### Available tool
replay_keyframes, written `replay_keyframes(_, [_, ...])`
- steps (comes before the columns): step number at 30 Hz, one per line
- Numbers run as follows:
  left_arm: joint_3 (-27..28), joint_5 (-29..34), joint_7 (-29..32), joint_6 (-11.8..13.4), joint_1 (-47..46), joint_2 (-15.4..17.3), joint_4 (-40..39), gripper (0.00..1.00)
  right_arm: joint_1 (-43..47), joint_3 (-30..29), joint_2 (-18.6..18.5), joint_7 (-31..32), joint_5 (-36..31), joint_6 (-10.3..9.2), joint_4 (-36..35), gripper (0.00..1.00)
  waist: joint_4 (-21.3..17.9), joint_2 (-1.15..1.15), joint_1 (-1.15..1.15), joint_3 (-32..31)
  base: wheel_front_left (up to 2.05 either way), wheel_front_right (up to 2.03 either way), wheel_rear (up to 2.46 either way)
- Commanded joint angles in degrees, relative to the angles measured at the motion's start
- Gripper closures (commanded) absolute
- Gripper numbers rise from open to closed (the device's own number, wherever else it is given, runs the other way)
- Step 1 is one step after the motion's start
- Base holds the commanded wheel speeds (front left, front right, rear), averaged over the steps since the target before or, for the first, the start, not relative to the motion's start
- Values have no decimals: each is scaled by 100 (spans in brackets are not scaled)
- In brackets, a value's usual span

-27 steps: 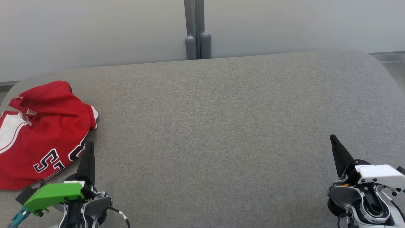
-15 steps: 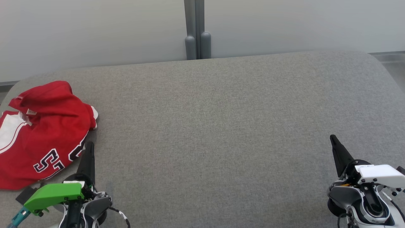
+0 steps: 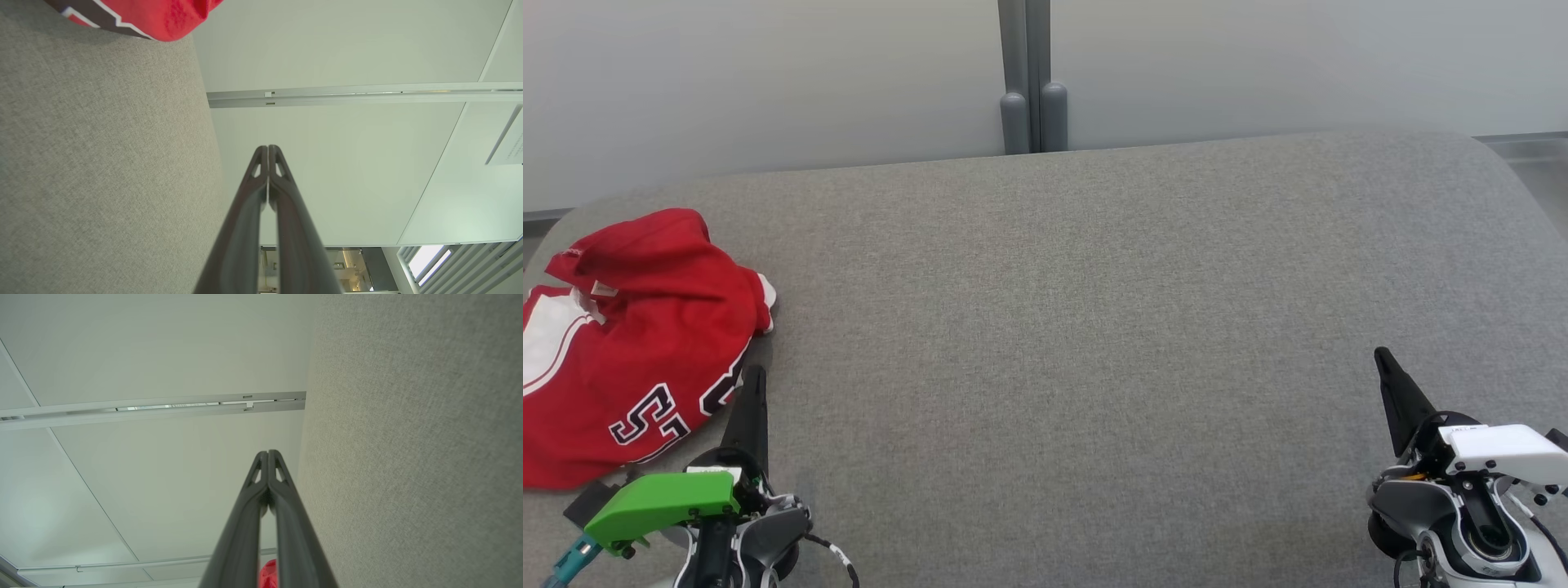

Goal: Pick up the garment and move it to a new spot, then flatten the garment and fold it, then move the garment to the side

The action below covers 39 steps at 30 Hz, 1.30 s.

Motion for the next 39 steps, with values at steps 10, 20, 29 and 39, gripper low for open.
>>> replay_keyframes(10, [21,1,-2,-34,-80,40,-17,100,-32,-8,-7,-9,27,2,-16,100,0,0,0,0,0,0,0])
replay_keyframes(20, [21,1,-3,-34,-80,40,-17,100,-32,-8,-7,-9,27,2,-16,100,0,0,0,0,0,0,0])
replay_keyframes(29, [21,2,-3,-35,-80,40,-17,100,-32,-8,-7,-10,27,2,-16,100,0,0,0,0,0,0,0])
replay_keyframes(39, [-36,44,-53,8,158,-28,153,0,146,43,38,-37,-47,-1,106,0,0,0,0,2,0,0,0])
